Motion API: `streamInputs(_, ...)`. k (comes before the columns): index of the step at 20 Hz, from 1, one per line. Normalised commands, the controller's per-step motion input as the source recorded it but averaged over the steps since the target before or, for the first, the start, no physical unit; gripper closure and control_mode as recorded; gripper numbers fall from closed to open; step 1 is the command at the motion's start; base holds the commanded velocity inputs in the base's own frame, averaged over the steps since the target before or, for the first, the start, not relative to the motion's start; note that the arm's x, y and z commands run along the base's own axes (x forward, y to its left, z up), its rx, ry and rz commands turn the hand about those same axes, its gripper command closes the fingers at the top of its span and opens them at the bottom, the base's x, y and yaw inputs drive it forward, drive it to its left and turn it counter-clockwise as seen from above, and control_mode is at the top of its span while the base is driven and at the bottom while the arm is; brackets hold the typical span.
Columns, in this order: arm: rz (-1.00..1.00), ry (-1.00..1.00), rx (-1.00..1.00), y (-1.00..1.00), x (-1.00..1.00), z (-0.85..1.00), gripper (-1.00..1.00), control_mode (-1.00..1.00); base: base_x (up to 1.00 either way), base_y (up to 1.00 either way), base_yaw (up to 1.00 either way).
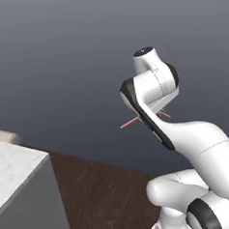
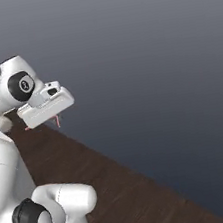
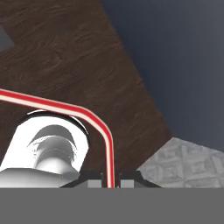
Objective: Take a straw from the drawer in front and place it inside the glass cup on the dining counter.
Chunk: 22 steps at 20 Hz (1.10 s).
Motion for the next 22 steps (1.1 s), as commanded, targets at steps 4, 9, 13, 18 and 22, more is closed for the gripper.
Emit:
streamInputs(4, 0.00, 0.00, 0.00, 0.00, 0.00, 0.00, 1.00, 1.00, 1.00, -0.28, 0.61)
streamInputs(9, 0.00, 0.00, 0.00, 0.00, 0.00, 0.00, 1.00, 1.00, 1.00, -0.35, 0.60)
streamInputs(13, 0.00, 0.00, 0.00, 0.00, 0.00, 0.00, 1.00, 1.00, 1.00, -0.33, 0.61)
streamInputs(18, 0.00, 0.00, 0.00, 0.00, 0.00, 0.00, 1.00, 1.00, 0.95, -0.36, 0.62)
streamInputs(22, 0.00, 0.00, 0.00, 0.00, 0.00, 0.00, 1.00, 1.00, 0.88, -0.38, 0.63)
